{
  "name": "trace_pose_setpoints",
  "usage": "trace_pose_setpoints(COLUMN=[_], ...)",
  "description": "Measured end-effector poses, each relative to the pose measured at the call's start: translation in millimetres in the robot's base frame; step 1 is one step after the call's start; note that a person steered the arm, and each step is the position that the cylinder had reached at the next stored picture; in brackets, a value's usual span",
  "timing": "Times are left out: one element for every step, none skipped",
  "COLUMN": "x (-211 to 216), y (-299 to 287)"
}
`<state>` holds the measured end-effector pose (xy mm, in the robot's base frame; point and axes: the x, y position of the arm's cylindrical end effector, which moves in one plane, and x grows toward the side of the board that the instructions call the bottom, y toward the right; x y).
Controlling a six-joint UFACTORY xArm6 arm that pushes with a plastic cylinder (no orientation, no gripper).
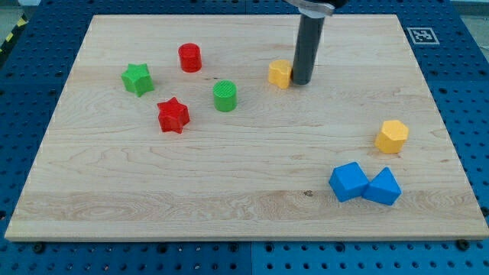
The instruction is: Place the yellow hexagon horizontally right to the green circle
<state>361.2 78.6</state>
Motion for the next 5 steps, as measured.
trace_pose_setpoints(x=[-7.8, -12.4, -18.2, -16.4, 19.0], y=[-29.6, -58.8, -59.0, -0.3, 89.2])
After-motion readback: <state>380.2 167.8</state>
